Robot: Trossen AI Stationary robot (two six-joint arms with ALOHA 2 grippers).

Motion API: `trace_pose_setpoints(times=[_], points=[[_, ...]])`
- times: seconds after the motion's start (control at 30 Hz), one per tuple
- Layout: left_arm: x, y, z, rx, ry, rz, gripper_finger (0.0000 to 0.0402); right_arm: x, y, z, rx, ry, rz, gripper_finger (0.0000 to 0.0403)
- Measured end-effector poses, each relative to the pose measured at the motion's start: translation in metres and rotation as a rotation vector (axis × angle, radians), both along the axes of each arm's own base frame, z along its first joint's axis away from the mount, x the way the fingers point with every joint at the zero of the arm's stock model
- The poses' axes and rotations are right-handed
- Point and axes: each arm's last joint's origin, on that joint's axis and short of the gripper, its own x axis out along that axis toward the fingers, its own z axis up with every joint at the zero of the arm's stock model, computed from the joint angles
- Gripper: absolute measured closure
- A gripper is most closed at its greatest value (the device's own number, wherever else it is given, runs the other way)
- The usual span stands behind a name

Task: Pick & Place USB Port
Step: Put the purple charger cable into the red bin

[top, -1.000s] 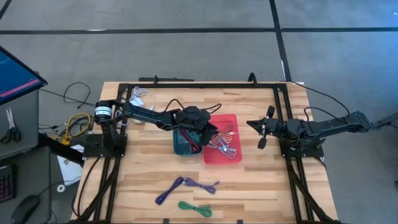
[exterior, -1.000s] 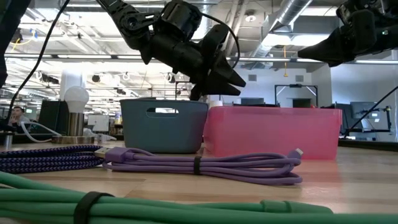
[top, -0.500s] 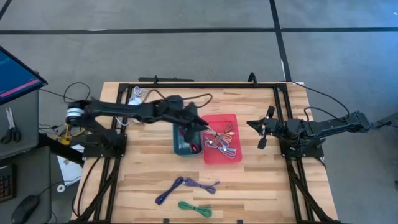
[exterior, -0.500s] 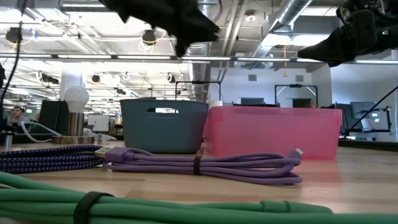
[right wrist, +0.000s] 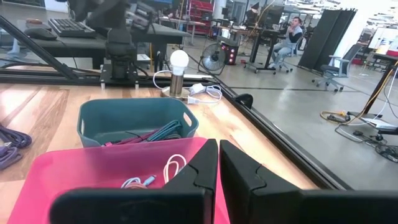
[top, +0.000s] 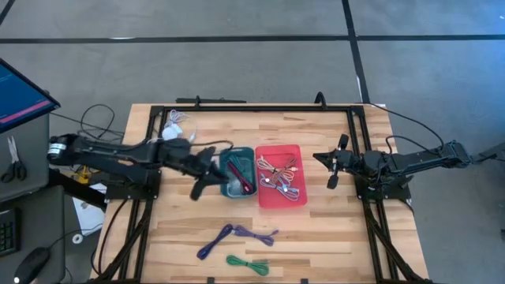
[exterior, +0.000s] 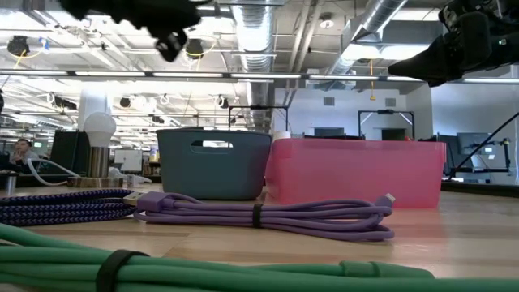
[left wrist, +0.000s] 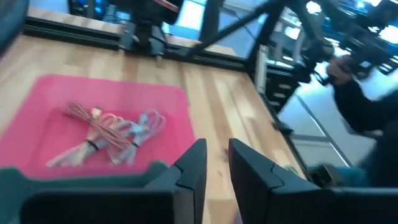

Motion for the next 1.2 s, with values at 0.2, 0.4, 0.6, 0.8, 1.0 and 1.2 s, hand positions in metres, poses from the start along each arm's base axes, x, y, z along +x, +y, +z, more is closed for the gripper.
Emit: trace_pose_setpoints(times=[0.2, 0.4, 0.6, 0.8, 1.0, 1.2], points=[[-0.027, -0.006, -0.007, 0.057, -0.077, -0.014, 0.0341, 0.000, 0.000, 0.000, 0.000, 0.002, 0.000, 0.0393], [-0.036, -0.001, -0.022, 0.342, -0.115, 0.112, 0.0341, 0.000, 0.001, -0.001, 0.001, 0.008, 0.016, 0.0393], [-0.037, 0.005, -0.051, 0.425, -0.012, 0.265, 0.0342, 0.001, 0.004, 0.001, 0.068, -0.025, 0.132, 0.0393], [-0.043, 0.005, -0.068, 0.423, 0.002, 0.263, 0.0372, 0.002, 0.004, 0.008, 0.091, -0.101, 0.132, 0.0393], [-0.060, 0.007, -0.063, 0.462, -0.097, 0.273, 0.0395, 0.002, 0.002, 0.013, 0.093, -0.152, 0.118, 0.0393], [-0.080, 0.009, -0.070, 0.471, -0.180, 0.290, 0.0392, 0.002, 0.002, 0.012, 0.094, -0.152, 0.117, 0.0393]])
